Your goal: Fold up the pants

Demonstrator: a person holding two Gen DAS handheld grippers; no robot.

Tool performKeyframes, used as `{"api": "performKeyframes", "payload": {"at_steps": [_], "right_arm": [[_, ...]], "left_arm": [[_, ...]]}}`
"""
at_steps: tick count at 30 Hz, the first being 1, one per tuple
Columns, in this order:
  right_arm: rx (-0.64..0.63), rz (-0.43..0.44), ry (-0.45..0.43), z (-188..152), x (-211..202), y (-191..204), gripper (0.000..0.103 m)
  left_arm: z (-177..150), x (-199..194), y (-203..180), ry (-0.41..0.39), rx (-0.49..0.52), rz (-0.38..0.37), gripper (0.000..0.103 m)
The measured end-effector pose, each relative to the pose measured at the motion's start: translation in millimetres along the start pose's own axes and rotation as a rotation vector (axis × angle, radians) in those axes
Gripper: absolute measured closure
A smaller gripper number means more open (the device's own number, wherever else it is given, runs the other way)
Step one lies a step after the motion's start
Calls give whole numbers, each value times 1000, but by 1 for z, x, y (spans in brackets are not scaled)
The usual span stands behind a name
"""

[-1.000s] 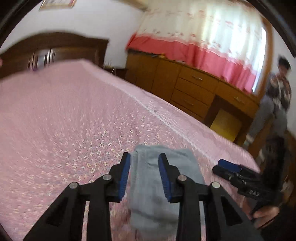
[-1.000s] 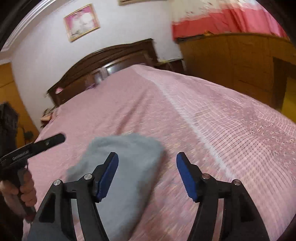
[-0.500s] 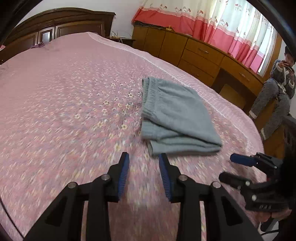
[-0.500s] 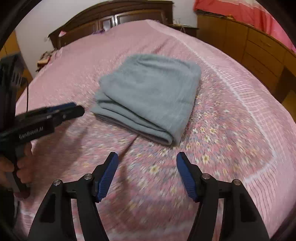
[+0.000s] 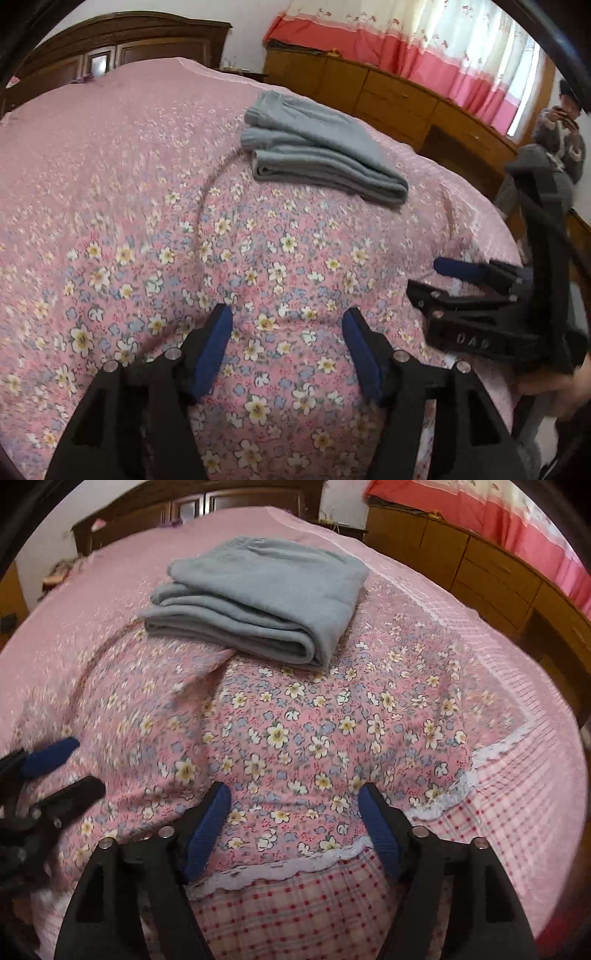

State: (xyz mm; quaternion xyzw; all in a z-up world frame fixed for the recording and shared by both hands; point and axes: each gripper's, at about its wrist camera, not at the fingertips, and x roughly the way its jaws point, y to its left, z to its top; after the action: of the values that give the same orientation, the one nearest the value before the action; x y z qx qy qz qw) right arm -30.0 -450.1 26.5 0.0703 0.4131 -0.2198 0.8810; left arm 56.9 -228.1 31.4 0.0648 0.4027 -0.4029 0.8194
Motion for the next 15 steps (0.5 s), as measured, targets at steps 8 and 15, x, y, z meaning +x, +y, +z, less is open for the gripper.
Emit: {"api": "performKeyframes", "payload": {"at_steps": [8, 15], "right_arm": [[-7, 26, -64, -5, 0, 3, 21], [-19, 14, -85, -5, -3, 6, 18]], "left_arm": [[-6, 5, -17, -3, 58, 117, 35], [-10, 11, -33, -5, 92, 179, 34]]}}
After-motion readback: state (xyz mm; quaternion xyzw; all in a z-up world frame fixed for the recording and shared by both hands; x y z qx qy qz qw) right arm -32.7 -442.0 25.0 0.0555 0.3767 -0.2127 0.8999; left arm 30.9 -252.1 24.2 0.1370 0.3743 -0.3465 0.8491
